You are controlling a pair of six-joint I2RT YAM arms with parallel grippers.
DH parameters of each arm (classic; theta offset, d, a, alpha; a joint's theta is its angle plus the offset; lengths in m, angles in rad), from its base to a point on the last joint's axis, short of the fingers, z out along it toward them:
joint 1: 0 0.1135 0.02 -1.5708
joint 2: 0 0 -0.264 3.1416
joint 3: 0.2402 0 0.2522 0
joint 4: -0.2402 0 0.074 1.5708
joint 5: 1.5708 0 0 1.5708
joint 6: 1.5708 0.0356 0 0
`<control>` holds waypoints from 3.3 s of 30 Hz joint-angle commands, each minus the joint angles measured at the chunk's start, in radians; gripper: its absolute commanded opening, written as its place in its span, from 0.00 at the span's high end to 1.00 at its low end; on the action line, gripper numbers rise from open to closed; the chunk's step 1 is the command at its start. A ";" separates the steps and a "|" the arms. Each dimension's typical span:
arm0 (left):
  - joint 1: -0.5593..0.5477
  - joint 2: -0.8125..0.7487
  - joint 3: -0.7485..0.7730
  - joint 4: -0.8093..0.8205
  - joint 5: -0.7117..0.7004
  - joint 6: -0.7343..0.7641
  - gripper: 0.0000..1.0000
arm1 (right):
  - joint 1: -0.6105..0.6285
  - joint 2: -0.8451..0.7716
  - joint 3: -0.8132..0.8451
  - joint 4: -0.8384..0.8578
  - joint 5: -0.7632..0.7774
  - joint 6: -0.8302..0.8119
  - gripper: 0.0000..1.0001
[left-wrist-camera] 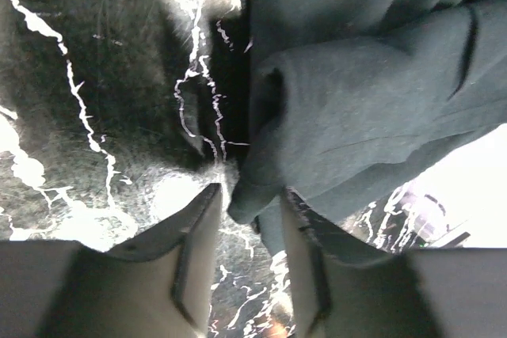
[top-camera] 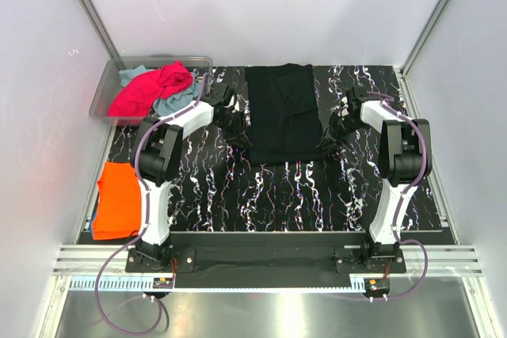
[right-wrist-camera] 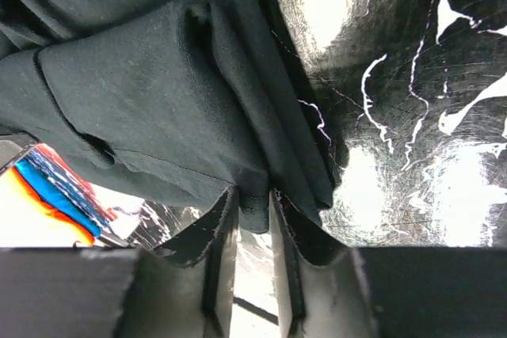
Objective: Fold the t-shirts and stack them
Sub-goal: Fold the tshirt
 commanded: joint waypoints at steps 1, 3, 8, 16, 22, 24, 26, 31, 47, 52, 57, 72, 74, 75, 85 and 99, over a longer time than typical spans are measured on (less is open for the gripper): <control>0.005 -0.001 0.044 0.033 0.038 -0.012 0.62 | 0.011 -0.010 0.024 0.020 -0.019 -0.001 0.72; 0.005 -0.005 0.045 0.035 0.038 -0.016 0.74 | 0.013 -0.012 0.026 0.022 -0.018 0.003 0.86; 0.005 -0.039 0.030 0.040 0.038 -0.032 1.00 | 0.011 -0.070 0.013 0.036 0.030 0.026 1.00; 0.002 -0.105 0.094 0.052 0.030 -0.099 1.00 | 0.010 -0.107 0.122 0.037 0.031 0.075 1.00; 0.012 -0.039 0.223 0.052 0.036 -0.145 1.00 | 0.010 -0.006 0.266 0.037 0.008 0.097 1.00; 0.020 -0.006 0.264 0.053 0.046 -0.165 1.00 | 0.008 0.037 0.321 0.036 0.002 0.099 1.00; 0.025 0.017 0.289 0.053 0.050 -0.180 1.00 | 0.007 0.083 0.360 0.034 -0.004 0.102 1.00; 0.040 0.091 0.357 0.058 0.063 -0.202 1.00 | -0.001 0.168 0.466 0.033 -0.041 0.095 1.00; 0.071 0.202 0.439 0.064 0.102 -0.222 1.00 | -0.033 0.289 0.592 0.031 -0.103 0.123 0.99; 0.072 0.243 0.525 0.020 0.040 -0.164 0.69 | -0.090 0.420 0.742 0.026 -0.153 0.114 0.69; 0.075 0.185 0.570 -0.138 -0.127 -0.027 0.32 | -0.142 0.484 1.031 -0.064 -0.182 0.172 0.56; -0.095 -0.281 -0.077 0.002 -0.071 0.016 0.27 | -0.107 -0.168 0.009 0.083 -0.127 0.014 0.40; -0.104 -0.295 -0.137 0.024 -0.103 -0.006 0.26 | -0.107 -0.205 -0.046 0.083 -0.110 -0.019 0.39; -0.106 -0.300 -0.154 0.033 -0.109 -0.009 0.24 | -0.105 -0.216 -0.086 0.088 -0.105 -0.026 0.39; -0.100 -0.237 -0.238 0.122 -0.057 -0.082 0.23 | -0.099 -0.139 -0.129 0.094 -0.080 -0.052 0.45; -0.074 -0.144 -0.245 0.185 0.003 -0.127 0.42 | -0.076 -0.053 -0.103 0.097 -0.074 -0.047 0.56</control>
